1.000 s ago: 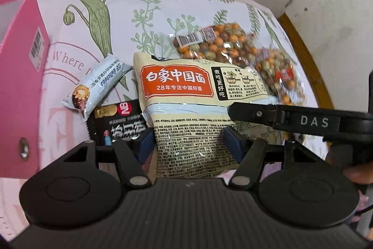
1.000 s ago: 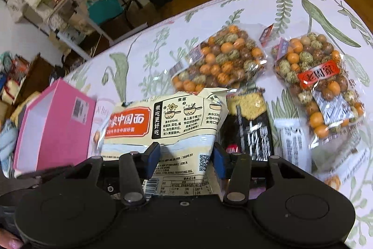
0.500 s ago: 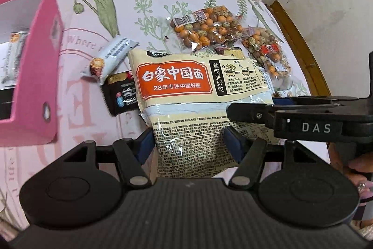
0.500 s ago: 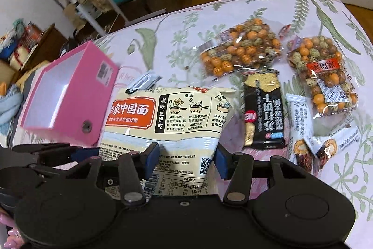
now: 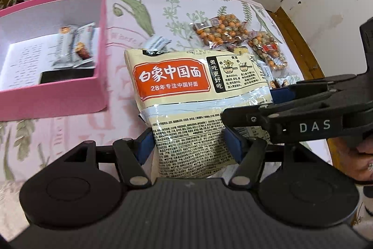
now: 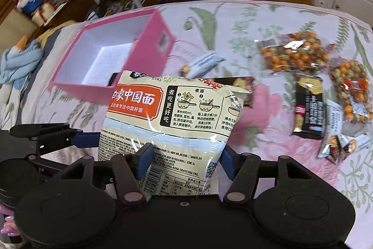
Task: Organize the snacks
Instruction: 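Lower the noodle bag into the pink box and open both grippers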
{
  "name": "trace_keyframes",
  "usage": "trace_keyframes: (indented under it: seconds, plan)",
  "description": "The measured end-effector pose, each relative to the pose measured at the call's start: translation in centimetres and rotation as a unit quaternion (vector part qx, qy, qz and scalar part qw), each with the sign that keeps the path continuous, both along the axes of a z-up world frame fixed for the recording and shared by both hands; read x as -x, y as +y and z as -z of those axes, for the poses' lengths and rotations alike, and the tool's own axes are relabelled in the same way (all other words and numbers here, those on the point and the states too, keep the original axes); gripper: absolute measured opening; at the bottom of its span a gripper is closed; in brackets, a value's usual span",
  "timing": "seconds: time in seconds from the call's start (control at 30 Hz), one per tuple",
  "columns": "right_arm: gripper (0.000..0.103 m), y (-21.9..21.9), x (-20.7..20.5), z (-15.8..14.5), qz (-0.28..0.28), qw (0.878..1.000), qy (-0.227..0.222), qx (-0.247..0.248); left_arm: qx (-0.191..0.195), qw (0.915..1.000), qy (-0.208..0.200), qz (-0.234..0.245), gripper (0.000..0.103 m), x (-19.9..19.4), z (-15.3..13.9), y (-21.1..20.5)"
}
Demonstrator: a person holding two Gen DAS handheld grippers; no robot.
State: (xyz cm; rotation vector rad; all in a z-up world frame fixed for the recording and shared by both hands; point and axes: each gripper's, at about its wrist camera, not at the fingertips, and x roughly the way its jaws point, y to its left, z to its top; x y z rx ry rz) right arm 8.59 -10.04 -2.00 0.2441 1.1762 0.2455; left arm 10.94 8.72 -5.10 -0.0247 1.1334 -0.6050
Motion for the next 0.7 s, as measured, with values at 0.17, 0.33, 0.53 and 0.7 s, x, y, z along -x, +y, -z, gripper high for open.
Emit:
trace_keyframes:
  seconds: [0.17, 0.33, 0.53, 0.7]
  plan:
    - [0.067, 3.4, -0.4, -1.4, -0.032, 0.999, 0.001, -0.004, -0.018, 0.9995, -0.026, -0.002, 0.064, 0.7, -1.8, 3.4]
    - [0.067, 6.2, -1.9, -2.3, -0.053, 0.998, 0.008, -0.031, -0.038, 0.9985, -0.039, -0.007, 0.064, 0.2, -3.2, 6.4]
    - [0.066, 10.0, -4.8, -3.4, -0.079, 0.996, -0.005, -0.042, -0.066, 0.9945, -0.079, -0.019, 0.064, -0.9, -5.0, 10.0]
    - [0.06, 12.6, -8.4, -3.7, -0.099, 0.993, -0.017, -0.061, -0.086, 0.9902, -0.1, -0.045, 0.064, -3.7, -5.7, 13.2]
